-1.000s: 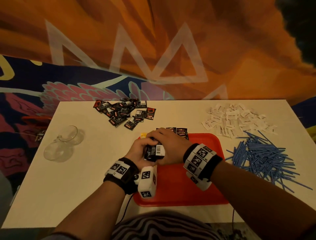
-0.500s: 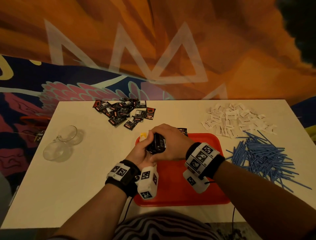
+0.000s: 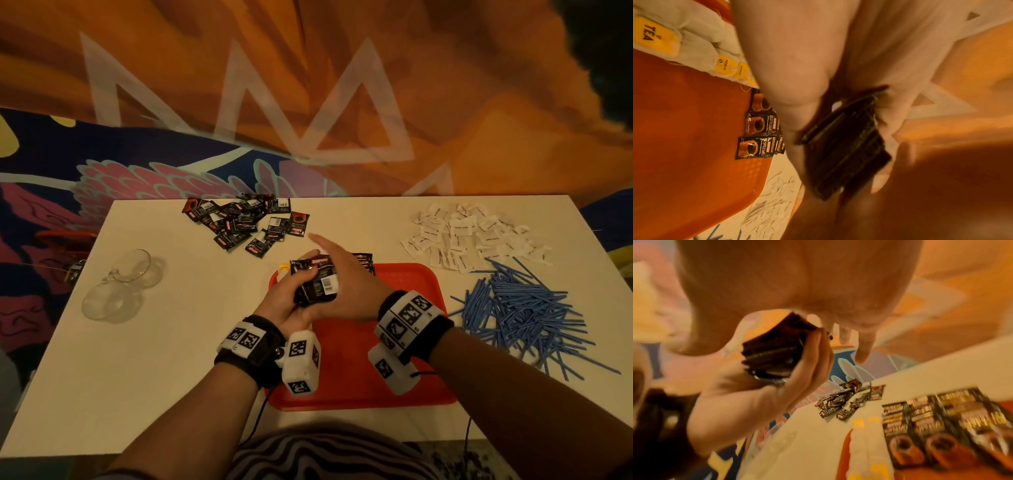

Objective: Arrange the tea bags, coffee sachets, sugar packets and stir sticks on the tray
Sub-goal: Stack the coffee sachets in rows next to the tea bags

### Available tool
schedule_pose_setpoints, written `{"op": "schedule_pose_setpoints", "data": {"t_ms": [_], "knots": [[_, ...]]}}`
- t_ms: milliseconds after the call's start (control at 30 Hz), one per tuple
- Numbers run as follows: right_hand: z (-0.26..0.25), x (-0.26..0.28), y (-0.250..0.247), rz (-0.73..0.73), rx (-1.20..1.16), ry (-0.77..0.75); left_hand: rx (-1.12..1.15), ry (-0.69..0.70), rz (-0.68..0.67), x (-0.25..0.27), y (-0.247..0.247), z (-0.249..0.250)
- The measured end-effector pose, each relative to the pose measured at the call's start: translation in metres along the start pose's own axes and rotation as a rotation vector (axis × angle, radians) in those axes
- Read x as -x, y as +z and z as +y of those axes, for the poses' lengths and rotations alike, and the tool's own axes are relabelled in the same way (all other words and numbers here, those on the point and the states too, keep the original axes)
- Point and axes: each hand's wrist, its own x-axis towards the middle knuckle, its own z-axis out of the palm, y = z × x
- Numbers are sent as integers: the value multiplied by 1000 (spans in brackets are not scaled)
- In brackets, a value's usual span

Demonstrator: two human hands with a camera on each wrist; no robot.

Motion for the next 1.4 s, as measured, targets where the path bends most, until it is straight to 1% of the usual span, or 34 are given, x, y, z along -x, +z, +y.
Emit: {"op": "schedule_pose_setpoints", "data": {"t_ms": [67,100,133,167,233,267,333,400,467,500,567,633,700,767,833,867,933,967,1033,1100,1200,1300,1400], "knots": [[10,-2,2,150,-216,157,35,54,23,-5,-6,2],[15,-3,2,186,-298,263,41,73,33,-8,-9,3],[21,-4,3,191,-333,345,35,85,40,-10,-12,4],[25,-4,3,176,-335,395,12,87,48,-12,-14,4],[30,-4,6,140,-380,409,-83,99,78,-16,-15,3],[31,-5,8,146,-421,407,-136,114,104,-18,-13,2],[38,-7,12,205,-482,440,-213,152,192,-22,-14,1],[48,-10,13,321,-506,477,-269,220,334,-27,-22,-1],[55,-11,12,428,-436,471,-371,290,501,-31,-32,-2],[56,-11,12,460,-356,437,-426,309,557,-34,-35,-4],[51,-10,14,490,-168,325,-490,313,564,-33,-29,-8],[44,-10,20,473,-37,193,-500,285,509,-30,-15,-12],[42,-10,30,404,52,77,-447,282,440,-29,-5,-14],[42,-7,37,331,59,0,-375,327,465,-29,-2,-14],[41,-4,37,317,31,-29,-351,345,522,-31,-5,-12],[42,-3,36,340,2,-3,-354,351,522,-31,-8,-11],[48,-4,32,393,-101,143,-378,358,490,-29,-10,-9],[51,-6,29,384,-167,227,-394,348,468,-28,-12,-8],[59,-9,26,292,-249,326,-421,310,423,-28,-14,-7],[63,-11,24,216,-321,346,-387,283,397,-26,-15,-6],[64,-11,23,184,-412,331,-352,247,392,-29,-21,-7],[67,-11,25,129,-449,344,-413,214,398,-33,-32,-8],[74,-12,30,69,-485,411,-546,251,439,-37,-40,-9]]}}
